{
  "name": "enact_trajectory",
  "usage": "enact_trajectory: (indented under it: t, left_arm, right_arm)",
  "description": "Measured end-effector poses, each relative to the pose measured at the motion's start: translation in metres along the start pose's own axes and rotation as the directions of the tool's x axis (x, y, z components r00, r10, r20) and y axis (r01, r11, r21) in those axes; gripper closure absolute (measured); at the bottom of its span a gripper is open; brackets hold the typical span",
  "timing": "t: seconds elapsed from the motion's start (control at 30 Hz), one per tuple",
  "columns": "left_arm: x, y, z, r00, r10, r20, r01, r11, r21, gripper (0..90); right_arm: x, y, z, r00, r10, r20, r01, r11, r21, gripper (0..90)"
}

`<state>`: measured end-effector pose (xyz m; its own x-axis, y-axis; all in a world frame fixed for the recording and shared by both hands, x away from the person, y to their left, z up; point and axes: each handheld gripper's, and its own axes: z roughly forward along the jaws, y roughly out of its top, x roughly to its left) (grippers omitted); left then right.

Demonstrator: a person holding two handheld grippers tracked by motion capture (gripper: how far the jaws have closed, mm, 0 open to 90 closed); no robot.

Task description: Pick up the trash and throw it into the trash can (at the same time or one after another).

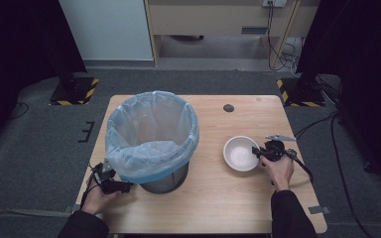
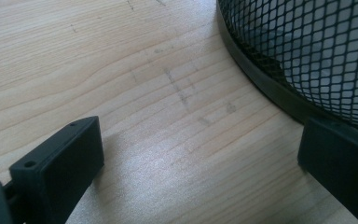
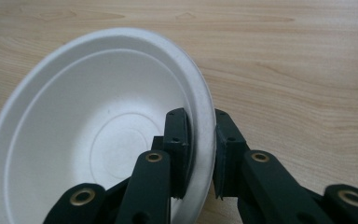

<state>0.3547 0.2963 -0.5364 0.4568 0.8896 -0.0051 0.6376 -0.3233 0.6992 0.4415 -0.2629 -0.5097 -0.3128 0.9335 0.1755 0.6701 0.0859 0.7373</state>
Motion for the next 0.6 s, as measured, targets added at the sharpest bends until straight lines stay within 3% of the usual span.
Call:
enact_trajectory:
  t: [0.4, 0.6]
  left_arm:
    - [0.000, 0.000, 0.000, 1.0000, 0.000, 0.000, 0.000, 1.0000, 0.000, 0.0]
    - [0.000, 0.000, 0.000, 1.0000, 0.000, 0.000, 0.000, 1.0000, 0.002, 0.0]
  right_arm:
    - [0.002, 0.016, -0.023, 0.9990, 0.000, -0.044, -0.004, 0.996, -0.087, 83.2]
    - [0.001, 0.028, -0.043, 0.9971, 0.023, -0.072, -0.036, 0.984, -0.176, 83.2]
